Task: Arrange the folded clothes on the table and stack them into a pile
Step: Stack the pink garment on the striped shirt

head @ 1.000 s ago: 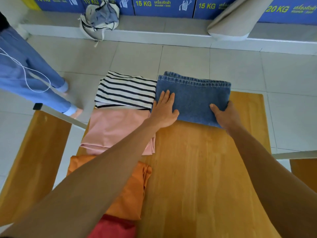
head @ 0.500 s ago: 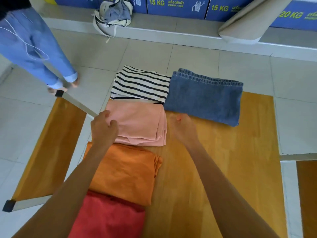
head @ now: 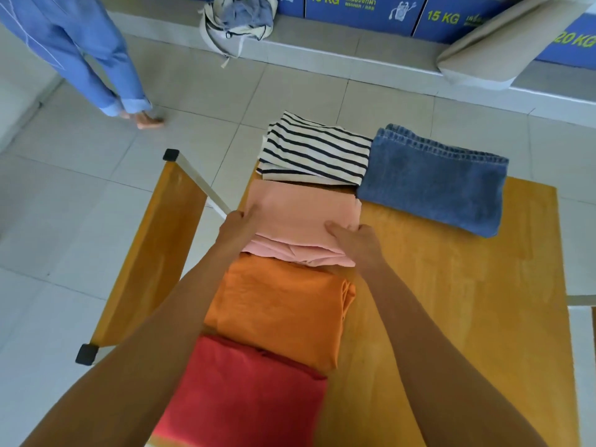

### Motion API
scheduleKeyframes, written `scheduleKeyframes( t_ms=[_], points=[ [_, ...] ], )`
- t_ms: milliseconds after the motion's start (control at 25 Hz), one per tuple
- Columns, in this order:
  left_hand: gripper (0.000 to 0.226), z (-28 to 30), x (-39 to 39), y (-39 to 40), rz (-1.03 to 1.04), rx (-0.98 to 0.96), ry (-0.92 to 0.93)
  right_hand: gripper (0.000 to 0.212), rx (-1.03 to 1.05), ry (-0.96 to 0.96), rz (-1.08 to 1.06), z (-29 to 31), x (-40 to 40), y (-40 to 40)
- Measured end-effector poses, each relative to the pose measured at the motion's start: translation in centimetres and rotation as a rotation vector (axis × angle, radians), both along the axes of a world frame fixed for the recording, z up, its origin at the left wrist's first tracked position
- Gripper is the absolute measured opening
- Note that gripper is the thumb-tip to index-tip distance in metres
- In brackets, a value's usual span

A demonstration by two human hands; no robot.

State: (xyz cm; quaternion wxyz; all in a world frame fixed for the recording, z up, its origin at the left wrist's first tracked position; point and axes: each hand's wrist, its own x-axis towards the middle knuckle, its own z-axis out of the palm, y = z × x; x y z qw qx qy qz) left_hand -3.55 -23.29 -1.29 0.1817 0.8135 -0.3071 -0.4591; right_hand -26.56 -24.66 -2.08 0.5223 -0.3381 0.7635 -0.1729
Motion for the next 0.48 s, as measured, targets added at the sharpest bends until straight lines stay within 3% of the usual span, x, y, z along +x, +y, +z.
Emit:
scheduleKeyframes(
  t_ms=[160, 400, 480],
  points=[
    [0.045, 1.0, 0.5, -0.3, -0.031, -0.147, 0.146, 0.057, -0.020, -0.203, -0.074, 1.6, -0.6, 1.2],
    [0.023, 8.1, 1.4, -4.2, -0.095, -0.436, 0.375, 0.032, -0.279, -0.349, -0.103, 8.0, -1.1, -1.1],
    [0.024, 10.3, 1.5, -7.4, -0.133, -0.529, 0.365, 0.029, -0.382, -0.336, -0.109, 9.9, -1.0, -3.9]
  ],
)
